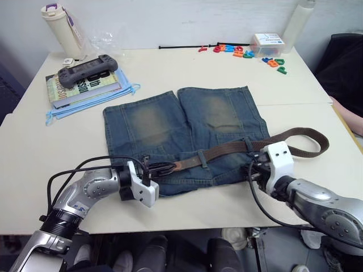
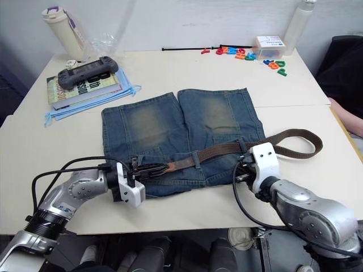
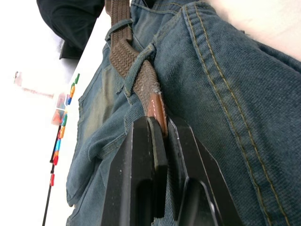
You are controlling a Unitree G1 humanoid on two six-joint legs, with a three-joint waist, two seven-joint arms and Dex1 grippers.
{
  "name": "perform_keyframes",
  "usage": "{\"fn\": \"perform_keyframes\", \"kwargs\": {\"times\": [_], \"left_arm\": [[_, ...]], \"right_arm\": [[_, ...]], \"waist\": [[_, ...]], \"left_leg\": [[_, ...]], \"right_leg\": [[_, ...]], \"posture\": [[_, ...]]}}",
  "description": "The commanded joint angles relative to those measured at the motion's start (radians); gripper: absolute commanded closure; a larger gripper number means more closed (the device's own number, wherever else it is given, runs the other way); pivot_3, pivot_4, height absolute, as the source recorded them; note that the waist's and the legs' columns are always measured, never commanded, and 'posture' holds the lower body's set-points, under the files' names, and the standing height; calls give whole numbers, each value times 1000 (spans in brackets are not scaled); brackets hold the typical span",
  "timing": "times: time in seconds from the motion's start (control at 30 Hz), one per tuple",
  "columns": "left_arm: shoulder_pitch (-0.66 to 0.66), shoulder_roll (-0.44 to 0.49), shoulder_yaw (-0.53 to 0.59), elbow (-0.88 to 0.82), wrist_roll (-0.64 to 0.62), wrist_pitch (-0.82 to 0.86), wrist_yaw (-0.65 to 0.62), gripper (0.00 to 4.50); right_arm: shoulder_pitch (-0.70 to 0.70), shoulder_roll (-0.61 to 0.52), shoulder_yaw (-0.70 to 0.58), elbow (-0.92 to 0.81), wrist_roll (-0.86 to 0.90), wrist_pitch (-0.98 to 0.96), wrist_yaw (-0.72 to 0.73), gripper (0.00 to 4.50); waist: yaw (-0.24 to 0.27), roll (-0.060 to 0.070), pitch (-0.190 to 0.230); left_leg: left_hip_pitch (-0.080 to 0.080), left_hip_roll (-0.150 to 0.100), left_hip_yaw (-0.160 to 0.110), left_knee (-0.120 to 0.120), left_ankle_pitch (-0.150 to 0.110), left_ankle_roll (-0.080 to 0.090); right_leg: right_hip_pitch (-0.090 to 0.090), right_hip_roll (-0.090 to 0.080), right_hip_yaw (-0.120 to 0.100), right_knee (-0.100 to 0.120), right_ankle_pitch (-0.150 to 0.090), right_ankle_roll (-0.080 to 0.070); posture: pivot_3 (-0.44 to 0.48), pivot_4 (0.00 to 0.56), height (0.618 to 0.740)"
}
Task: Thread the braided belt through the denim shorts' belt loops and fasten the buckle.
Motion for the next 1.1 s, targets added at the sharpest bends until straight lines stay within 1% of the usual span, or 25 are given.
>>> {"fn": "perform_keyframes", "kwargs": {"times": [0.03,0.07,0.13,0.17,0.23,0.33,0.53,0.63,0.73,0.77,0.8,0.97,1.1], "left_arm": [[-1,0,10,-26,-16,2,2,4500],[-3,-2,10,-24,-17,2,2,4500],[-7,-4,9,-23,-18,3,2,4500],[-8,-5,9,-22,-18,3,2,4500],[-10,-7,8,-23,-19,4,2,4500],[-11,-10,8,-24,-20,7,1,4500],[-18,-13,9,-26,-23,13,-2,4500],[-22,-14,9,-25,-22,14,-1,4500],[-25,-14,10,-23,-22,15,0,4500],[-26,-15,10,-23,-22,15,0,4500],[-26,-16,8,-23,-20,14,1,4500],[-27,-20,6,-23,-19,14,2,4500],[-30,-22,10,-27,-21,20,0,4500]], "right_arm": [[58,-109,34,-121,-107,-113,167,1689],[84,-171,86,-137,-181,-153,208,1172],[121,-256,178,-137,-327,-235,251,1172],[120,-270,219,-116,-395,-273,250,1172],[112,-268,263,-82,-482,-323,249,1172],[81,-284,364,-22,-664,-393,252,1172],[24,-252,486,37,-876,-442,301,1172],[27,-226,508,46,-927,-435,330,1958],[42,-201,491,50,-953,-425,354,3366],[43,-193,486,54,-962,-425,362,3938],[44,-183,479,57,-967,-424,367,4408],[48,-141,451,64,-996,-424,392,4463],[48,-173,389,94,-1038,-456,416,4463]], "waist": [[-1,0,0],[-1,0,0],[-1,0,0],[-1,0,0],[-3,0,0],[-3,0,0],[-3,0,0],[-3,-1,-1],[-2,-1,-1],[-1,-1,-1],[-1,-1,-1],[-2,-1,-1],[0,-1,-1]], "left_leg": [[0,0,0,0,0,0],[0,0,0,0,0,0],[0,0,1,0,0,0],[0,0,1,1,0,0],[0,0,1,2,0,0],[0,0,1,3,0,0],[0,0,1,5,0,0],[0,0,0,6,0,0],[0,0,0,6,0,0],[0,0,0,6,0,0],[0,0,0,6,0,0],[0,0,0,7,0,0],[0,0,0,7,0,0]], "right_leg": [[0,0,0,0,0,0],[0,0,0,0,0,0],[0,0,0,0,0,0],[0,0,0,0,0,0],[0,0,0,0,0,0],[0,0,0,0,0,0],[0,0,0,-1,0,0],[0,0,0,-1,0,0],[1,0,0,0,0,0],[1,0,0,0,0,0],[1,0,0,0,0,0],[1,0,0,0,0,0],[1,0,0,0,0,0]], "posture": [[0,150,714],[0,150,714],[0,150,714],[0,150,714],[0,150,714],[0,150,714],[0,150,714],[0,150,714],[0,150,714],[0,150,714],[0,150,714],[0,150,714],[0,150,714]]}}
